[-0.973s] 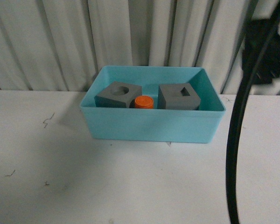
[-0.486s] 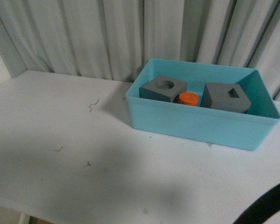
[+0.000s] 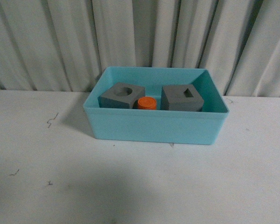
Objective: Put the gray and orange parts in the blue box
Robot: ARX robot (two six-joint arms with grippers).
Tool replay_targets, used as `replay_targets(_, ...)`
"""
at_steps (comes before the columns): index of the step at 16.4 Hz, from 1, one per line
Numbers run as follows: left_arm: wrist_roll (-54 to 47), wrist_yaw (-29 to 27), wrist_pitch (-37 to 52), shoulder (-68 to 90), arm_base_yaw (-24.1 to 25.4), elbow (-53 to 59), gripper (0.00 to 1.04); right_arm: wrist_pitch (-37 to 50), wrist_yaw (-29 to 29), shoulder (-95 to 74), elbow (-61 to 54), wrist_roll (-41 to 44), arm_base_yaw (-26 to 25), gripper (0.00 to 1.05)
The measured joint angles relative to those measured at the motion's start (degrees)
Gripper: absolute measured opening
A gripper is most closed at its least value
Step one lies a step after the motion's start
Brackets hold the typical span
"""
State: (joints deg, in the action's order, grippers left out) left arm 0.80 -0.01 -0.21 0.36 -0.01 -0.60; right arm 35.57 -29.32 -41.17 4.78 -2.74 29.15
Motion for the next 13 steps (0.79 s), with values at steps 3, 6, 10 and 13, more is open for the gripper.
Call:
replay_targets(3,0.0,0.0,0.0,0.0,0.0,0.0,0.98,-7.96,8.81,10.88,-2.27,2.16,-9.03,0.02)
replay_targets(6,0.0,-0.04,0.0,0.0,0.0,0.0,0.98,-12.02,15.69,17.0,-4.11,2.4,-15.69,0.02)
replay_targets(10,0.0,-0.02,0.0,0.0,0.0,0.0,0.98,-19.61,21.55,25.27,-4.11,2.4,-21.51,0.02)
replay_targets(13,0.0,0.0,0.0,0.0,0.0,0.0,0.98,-23.61,28.61,29.35,-4.11,2.43,-29.44,0.02)
